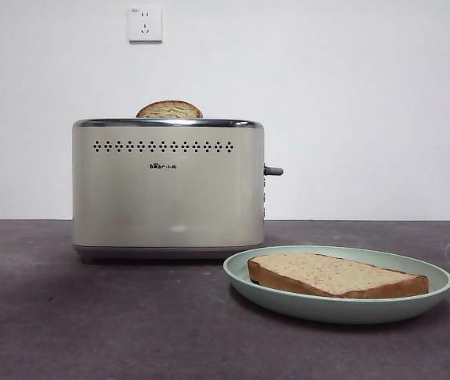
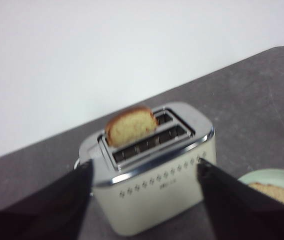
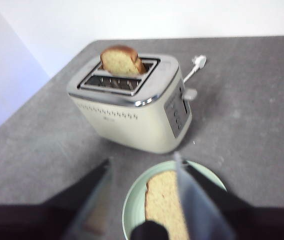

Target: Take the bread from the toaster,put the bread on the plate,put the plate on the table

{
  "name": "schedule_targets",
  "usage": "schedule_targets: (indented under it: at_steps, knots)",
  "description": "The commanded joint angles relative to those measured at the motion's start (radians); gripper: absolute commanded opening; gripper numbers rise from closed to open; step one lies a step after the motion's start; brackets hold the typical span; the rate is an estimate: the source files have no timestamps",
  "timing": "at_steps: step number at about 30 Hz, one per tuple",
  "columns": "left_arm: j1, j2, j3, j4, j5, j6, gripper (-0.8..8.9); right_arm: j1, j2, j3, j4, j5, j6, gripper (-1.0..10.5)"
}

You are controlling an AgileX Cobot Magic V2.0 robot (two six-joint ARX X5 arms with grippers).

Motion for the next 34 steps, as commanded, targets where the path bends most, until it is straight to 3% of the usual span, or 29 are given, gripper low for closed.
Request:
schedule_targets:
  at_steps: [1,8,14,31,34]
  knots:
    - [-0.002,-0.056,-0.048,0.028,-0.003,-0.034,-0.09,0.002,0.002,-0.003,-0.037,-0.001,-0.05,-0.1]
    - [-0.002,-0.076,-0.053,0.025,-0.004,-0.052,-0.09,0.002,0.005,-0.003,-0.039,0.003,-0.051,-0.1]
    - [-0.002,-0.065,-0.053,0.013,-0.005,-0.051,-0.03,0.002,0.005,-0.003,-0.039,0.006,0.0,0.0]
    - [-0.002,-0.055,-0.053,-0.004,-0.001,-0.051,-0.03,0.002,0.005,-0.003,-0.042,0.006,-0.004,0.0]
    - [0.056,-0.076,-0.053,-0.008,0.013,-0.059,-0.03,0.001,0.005,-0.003,-0.042,0.006,-0.004,0.0]
